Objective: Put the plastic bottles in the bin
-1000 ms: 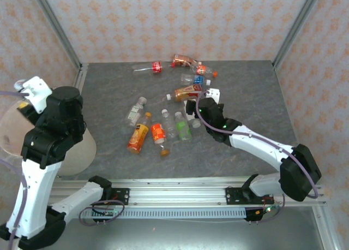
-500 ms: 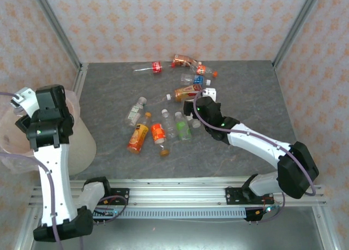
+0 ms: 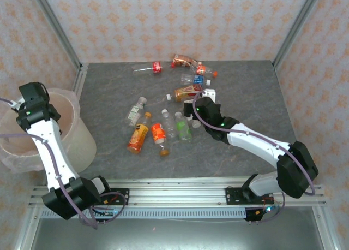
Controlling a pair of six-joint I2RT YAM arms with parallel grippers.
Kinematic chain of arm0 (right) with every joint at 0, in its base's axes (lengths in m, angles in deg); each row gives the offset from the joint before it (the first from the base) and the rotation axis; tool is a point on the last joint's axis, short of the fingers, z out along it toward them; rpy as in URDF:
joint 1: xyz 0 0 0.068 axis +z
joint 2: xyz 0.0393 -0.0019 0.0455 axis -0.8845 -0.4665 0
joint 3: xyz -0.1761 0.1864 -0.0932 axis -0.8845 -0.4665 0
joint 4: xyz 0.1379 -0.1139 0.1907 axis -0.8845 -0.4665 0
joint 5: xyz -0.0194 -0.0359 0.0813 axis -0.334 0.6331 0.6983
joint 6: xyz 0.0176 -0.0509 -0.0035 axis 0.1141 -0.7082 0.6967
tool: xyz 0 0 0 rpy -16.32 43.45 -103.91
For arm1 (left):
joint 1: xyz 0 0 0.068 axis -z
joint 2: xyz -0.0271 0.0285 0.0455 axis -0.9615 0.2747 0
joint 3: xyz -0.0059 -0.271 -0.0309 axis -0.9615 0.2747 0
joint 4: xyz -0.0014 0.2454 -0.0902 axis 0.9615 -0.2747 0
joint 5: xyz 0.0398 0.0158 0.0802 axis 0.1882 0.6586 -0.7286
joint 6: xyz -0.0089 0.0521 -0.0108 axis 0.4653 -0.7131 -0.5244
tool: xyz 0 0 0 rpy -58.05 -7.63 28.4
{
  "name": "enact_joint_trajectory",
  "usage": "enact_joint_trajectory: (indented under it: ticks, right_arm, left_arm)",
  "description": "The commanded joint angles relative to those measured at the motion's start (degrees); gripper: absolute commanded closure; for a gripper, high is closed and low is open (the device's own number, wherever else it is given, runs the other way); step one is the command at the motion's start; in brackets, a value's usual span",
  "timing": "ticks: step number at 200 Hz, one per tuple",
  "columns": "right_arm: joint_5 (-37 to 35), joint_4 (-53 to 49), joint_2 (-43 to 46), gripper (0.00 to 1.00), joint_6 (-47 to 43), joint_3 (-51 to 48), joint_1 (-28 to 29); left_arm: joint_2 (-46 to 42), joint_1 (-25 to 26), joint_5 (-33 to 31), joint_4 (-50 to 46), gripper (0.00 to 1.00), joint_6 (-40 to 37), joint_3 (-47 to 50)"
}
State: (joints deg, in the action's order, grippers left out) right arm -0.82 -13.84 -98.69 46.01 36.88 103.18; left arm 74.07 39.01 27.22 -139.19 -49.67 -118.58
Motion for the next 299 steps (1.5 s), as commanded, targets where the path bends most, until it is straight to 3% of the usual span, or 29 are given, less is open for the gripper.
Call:
enact_joint_trajectory:
  ticks: [1, 51, 108, 152, 181, 192, 199, 240, 256, 287, 299]
  right_arm:
    - [-0.5, -1.4, -0.4, 0.01, 0.1, 1.8, 0.1]
    - [0.0, -2.0, -0.7, 0.01, 1.6, 1.8, 0.1]
    - [-0.3, -1.9, 1.0, 0.01, 4.4, -0.7, 0.1]
    - [-1.0, -1.2, 2.7, 0.01, 6.2, -1.8, 0.1]
    - [-1.3, -1.0, 4.4, 0.01, 6.4, -1.8, 0.1]
    - [-1.6, -0.6, 5.1, 0.01, 6.6, -2.0, 0.1]
    - [-1.9, -0.4, 5.5, 0.01, 6.9, -2.1, 0.1]
    - [-1.7, -0.5, 8.7, 0.01, 8.8, -1.8, 0.1]
    - [-2.4, -0.1, 9.7, 0.01, 9.3, -2.3, 0.1]
    - [-3.9, 0.9, 9.9, 0.01, 10.9, -3.5, 0.1]
    - [-3.7, 1.2, 12.0, 0.01, 11.4, -3.7, 0.0]
  left_arm:
    - [1.2, -0.4, 4.2, -2.3, 0.4, 1.9, 1.6]
    - [1.4, -0.4, 9.2, 0.1, 0.25, 3.5, 5.3]
    - [-0.5, -0.4, 12.0, -0.1, 0.18, 3.1, 6.6]
    - [-3.6, -0.4, 10.5, -2.6, 0.15, 3.8, 1.9]
    - [-7.3, -0.4, 12.9, -3.4, 0.13, 5.7, -1.5]
    - [-8.9, -0.4, 14.6, -3.3, 0.09, 6.8, -2.3]
    - [-10.1, -0.4, 16.1, -2.9, 0.01, 7.5, -2.7]
    - [-14.7, 0.4, 36.9, 2.5, 0.0, 10.5, -4.7]
    - [-15.9, 5.7, 39.9, 5.9, 0.01, 14.3, -5.2]
    - [-14.5, 28.6, 27.7, 10.9, 0.01, 17.3, -6.3]
    - [-10.8, 35.5, 26.0, 9.8, 0.01, 15.9, -8.9]
